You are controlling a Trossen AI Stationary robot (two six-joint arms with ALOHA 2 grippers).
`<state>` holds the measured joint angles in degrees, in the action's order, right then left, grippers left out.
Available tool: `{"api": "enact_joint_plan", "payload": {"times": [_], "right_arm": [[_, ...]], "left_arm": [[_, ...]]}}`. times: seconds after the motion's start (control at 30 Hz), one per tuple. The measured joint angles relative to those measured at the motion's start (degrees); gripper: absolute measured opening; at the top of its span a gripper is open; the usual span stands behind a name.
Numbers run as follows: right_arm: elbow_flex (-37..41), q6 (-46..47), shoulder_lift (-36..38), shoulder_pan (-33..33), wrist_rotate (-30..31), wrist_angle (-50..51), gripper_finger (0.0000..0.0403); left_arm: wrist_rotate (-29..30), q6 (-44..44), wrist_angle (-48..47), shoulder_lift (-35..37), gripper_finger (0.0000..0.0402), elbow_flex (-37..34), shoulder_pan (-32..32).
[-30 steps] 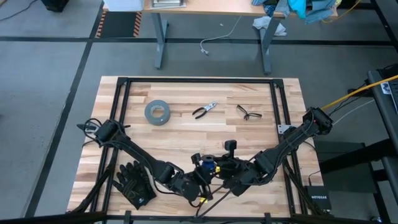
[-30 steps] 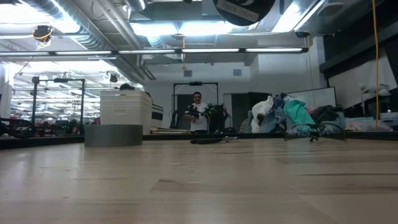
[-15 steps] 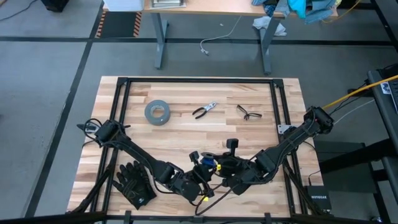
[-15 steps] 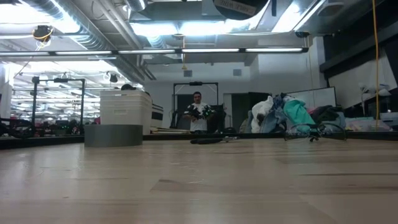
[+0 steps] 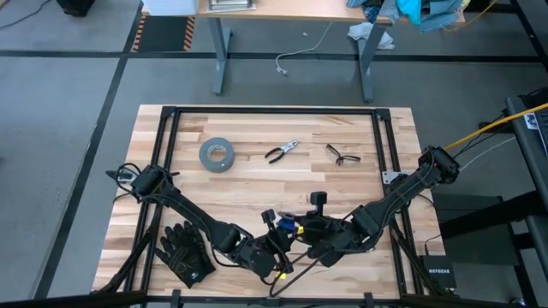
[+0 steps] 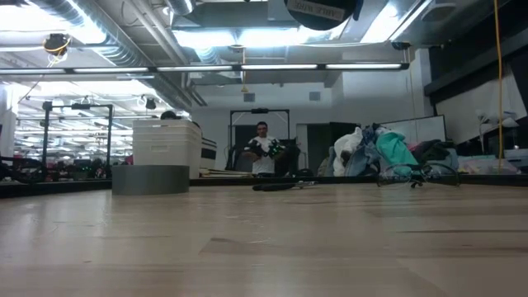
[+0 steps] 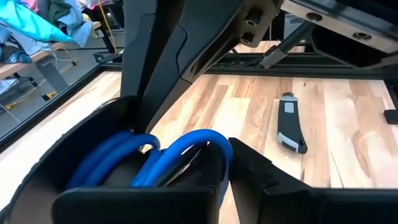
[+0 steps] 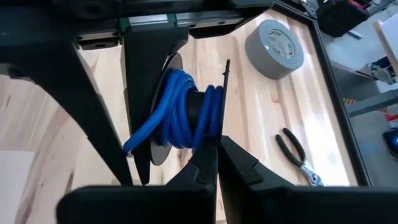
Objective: Coil cords
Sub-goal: Coil the blue wire cable onto the black spool
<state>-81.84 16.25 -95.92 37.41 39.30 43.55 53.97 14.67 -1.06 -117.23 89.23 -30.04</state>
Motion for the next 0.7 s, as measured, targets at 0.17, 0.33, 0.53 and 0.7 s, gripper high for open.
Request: {"api": "enact_joint_plan", "payload": {"times": [0.17,0.33,0.53,0.7], "right_arm": [[-0.02,-0.02,0.38,0.0,-0.96,0.05,0.0003],[-0.02,0.02,1.54,0.0,-1.45,0.14,0.0003],[-0.02,0.11,2.01,0.0,-4.02,0.04,0.0003],[-0.02,0.5,2.03,0.0,-6.53,0.0,0.0003]], "left_arm": [[-0.12,-0.34,0.07,0.0,0.0008,0.0,-0.02],[0.08,-0.41,0.31,0.0,0.0006,0.02,0.0],[0.03,-2.22,0.47,0.0,0.0004,0.02,0.0],[-0.23,-5.21,0.32,0.0,0.0005,0.02,0.0]]}}
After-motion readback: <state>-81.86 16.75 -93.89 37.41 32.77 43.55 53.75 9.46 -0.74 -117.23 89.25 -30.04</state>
